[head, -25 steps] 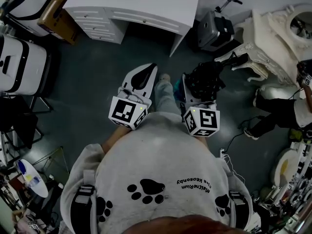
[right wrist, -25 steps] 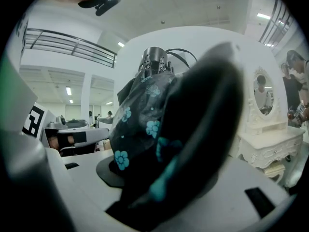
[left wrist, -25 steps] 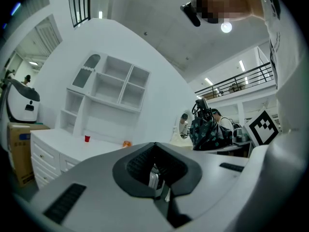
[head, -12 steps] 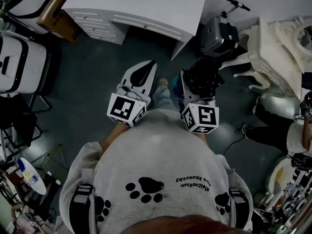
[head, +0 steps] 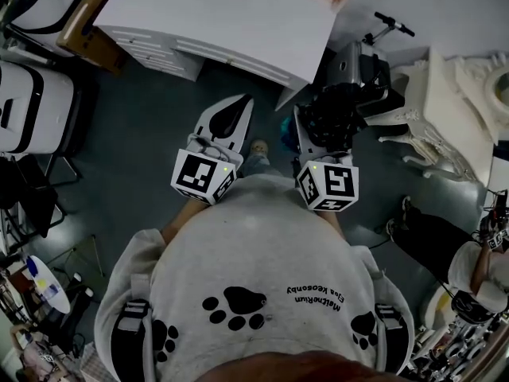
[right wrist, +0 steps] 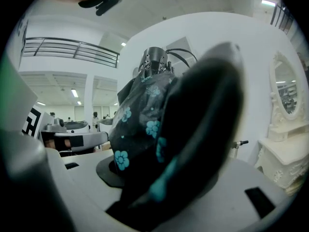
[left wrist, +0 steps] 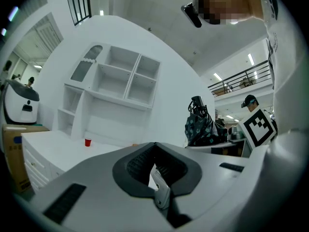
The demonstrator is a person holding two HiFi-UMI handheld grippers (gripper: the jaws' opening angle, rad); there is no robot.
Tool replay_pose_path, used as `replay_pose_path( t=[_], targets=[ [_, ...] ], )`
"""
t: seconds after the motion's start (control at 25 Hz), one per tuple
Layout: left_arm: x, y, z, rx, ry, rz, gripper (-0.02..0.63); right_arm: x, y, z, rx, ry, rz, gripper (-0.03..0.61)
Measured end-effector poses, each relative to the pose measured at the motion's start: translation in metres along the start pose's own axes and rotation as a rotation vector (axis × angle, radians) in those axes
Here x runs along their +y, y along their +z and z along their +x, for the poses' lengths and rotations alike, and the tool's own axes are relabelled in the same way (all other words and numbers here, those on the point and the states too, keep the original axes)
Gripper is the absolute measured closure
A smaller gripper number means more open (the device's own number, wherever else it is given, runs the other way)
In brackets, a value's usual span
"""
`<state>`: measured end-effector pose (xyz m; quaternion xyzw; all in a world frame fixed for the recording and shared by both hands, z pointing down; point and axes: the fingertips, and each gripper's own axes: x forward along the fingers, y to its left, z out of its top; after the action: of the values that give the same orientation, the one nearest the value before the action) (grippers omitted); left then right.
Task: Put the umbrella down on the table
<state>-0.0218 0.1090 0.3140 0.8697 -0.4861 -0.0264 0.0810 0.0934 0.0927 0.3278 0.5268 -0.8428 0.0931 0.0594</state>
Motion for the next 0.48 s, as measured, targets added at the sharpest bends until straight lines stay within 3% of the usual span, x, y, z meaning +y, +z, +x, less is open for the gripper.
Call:
replay_pose_path(
  t=[0.48],
  targets=[
    [0.009, -0.003, 0.086, 0.02, 0.077, 0.003, 0.598, -0.072, 0.007, 0.068, 0.029, 0.08, 0.02, 0.322]
  ],
)
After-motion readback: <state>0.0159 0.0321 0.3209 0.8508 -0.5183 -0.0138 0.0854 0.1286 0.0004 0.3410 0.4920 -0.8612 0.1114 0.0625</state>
